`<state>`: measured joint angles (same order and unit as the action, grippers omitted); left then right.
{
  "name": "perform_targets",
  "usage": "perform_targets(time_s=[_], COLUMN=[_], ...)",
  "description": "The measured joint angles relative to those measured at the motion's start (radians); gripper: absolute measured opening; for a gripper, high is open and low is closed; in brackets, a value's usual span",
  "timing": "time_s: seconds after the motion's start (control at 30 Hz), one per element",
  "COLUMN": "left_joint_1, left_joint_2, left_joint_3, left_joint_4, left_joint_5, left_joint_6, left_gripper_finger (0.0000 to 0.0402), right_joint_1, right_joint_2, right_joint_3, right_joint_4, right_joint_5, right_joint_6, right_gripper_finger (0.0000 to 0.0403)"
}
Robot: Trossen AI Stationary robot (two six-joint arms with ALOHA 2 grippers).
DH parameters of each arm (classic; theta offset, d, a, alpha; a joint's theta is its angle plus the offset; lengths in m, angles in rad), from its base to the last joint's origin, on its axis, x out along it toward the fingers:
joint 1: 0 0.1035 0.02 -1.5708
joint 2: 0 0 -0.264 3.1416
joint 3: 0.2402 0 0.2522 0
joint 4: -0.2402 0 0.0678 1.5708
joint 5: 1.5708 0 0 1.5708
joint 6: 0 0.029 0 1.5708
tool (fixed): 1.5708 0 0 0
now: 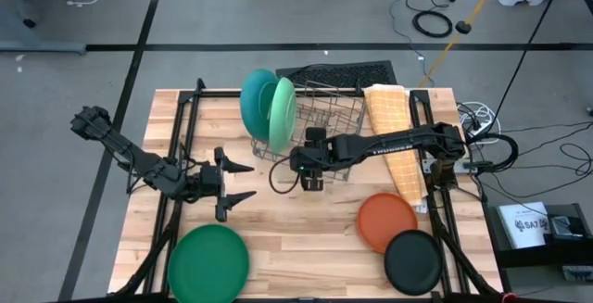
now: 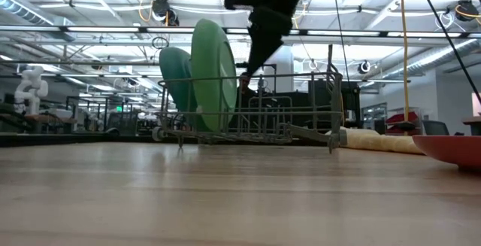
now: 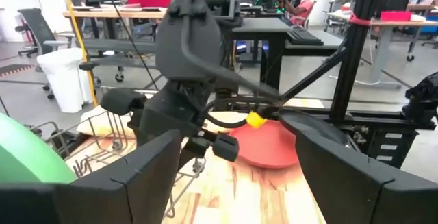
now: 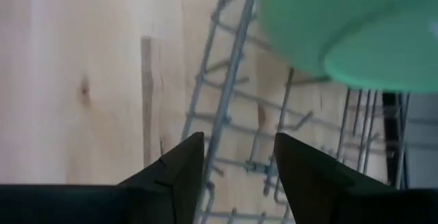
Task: Sort dishes
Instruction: Adjust the light green plate
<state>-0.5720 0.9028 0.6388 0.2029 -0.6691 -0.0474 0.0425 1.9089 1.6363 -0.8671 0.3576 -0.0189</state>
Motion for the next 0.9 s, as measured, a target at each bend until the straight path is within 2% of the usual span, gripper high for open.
perform_targets(time_s=[0.23,0.5,0.73,0.9], left_joint_1=[0.0,0.0,0.0,0.0], left_joint_2=[0.0,0.0,0.0,0.0], left_joint_3=[0.0,0.0,0.0,0.0], left_joint_4=[-0.032,-0.031,-0.055,-0.093], left_joint_5=[-0.021,-0.021,-0.028,-0.031], left_joint_6=[0.0,-0.002,-0.026,-0.026], left_gripper_finger=[0.0302,0.0302,0.0302,0.0302], right_joint_1=[-0.014,-0.019,0.003,0.048], right_joint_2=[0.002,0.05,0.062,0.062], right_joint_3=[0.0,0.0,-0.001,0.001], right_joint_4=[0.0,0.002,0.01,0.007], right_joint_5=[-0.125,-0.174,-0.182,-0.25], right_joint_6=[-0.008,-0.019,-0.007,-0.062], right_gripper_finger=[0.014,0.0082,0.0016,0.0009])
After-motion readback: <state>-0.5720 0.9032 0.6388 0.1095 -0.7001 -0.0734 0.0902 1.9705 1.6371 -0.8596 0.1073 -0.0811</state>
